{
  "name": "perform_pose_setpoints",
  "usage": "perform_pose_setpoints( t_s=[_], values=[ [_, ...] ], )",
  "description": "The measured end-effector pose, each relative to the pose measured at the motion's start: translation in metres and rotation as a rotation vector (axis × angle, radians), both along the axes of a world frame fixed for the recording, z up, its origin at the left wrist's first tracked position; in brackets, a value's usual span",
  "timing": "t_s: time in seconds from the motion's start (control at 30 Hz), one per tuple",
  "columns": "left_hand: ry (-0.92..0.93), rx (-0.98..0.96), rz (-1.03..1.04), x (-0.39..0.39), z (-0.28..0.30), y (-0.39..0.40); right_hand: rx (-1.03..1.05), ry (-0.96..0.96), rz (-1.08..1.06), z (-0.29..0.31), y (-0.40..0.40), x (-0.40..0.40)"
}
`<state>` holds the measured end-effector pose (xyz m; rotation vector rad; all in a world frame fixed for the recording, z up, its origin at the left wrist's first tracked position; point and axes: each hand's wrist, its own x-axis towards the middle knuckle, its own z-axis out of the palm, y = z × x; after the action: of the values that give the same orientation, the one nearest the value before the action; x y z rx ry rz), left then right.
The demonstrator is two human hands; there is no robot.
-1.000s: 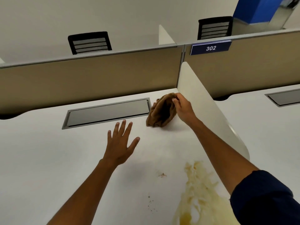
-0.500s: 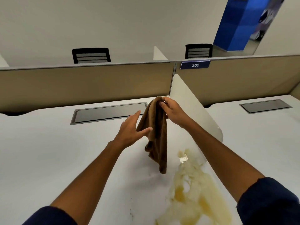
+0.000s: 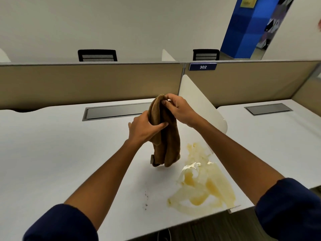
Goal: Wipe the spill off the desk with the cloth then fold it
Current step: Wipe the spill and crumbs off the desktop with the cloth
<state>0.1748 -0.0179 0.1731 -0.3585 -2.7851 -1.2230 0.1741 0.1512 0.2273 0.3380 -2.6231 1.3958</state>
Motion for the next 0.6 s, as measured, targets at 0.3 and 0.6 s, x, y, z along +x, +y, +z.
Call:
perform_pose_setpoints(
  t_s=[0.3, 0.6],
  values=[
    [-0.074, 0.13, -0.206, -0.004, 0.008, -0.016, -0.071, -0.037, 0.038, 0.008, 0.017, 0.015],
    [-0.237, -0.046, -0.351, -0.044, 0.008, -0.007, -0.193, -0.113, -0.017, 0.004, 0.069, 0.004]
  ],
)
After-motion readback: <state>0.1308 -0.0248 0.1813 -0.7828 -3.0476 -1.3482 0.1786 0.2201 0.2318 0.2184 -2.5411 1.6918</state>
